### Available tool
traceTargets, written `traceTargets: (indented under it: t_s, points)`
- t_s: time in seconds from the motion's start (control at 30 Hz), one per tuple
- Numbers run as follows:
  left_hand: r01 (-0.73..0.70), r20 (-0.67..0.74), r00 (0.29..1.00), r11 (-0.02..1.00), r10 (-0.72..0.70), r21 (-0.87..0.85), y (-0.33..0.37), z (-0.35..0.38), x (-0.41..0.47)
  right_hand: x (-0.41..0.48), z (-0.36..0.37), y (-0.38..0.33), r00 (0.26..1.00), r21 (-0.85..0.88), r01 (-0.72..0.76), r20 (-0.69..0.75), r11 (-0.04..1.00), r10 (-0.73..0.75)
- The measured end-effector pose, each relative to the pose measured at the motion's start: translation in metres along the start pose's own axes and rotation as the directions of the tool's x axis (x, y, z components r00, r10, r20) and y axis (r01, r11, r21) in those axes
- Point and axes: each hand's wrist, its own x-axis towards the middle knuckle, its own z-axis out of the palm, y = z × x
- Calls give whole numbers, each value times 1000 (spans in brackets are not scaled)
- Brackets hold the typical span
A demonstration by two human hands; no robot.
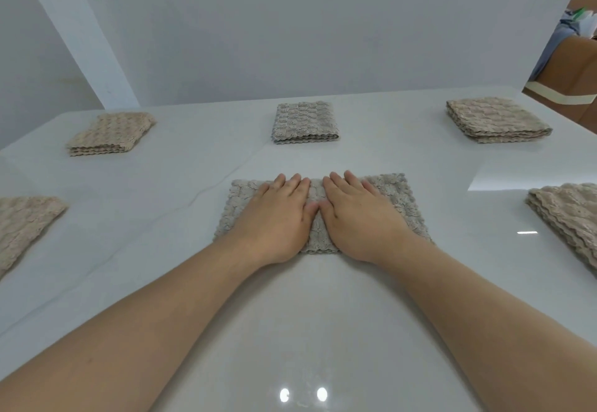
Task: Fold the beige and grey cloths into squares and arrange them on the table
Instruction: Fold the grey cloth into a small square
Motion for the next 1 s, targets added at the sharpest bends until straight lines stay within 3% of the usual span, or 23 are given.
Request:
traceTargets:
  t_s: [1.0]
  points:
    - [289, 80, 955, 956, -284, -48, -40, -3, -4, 0, -9, 40, 932, 56, -360, 66, 931, 356]
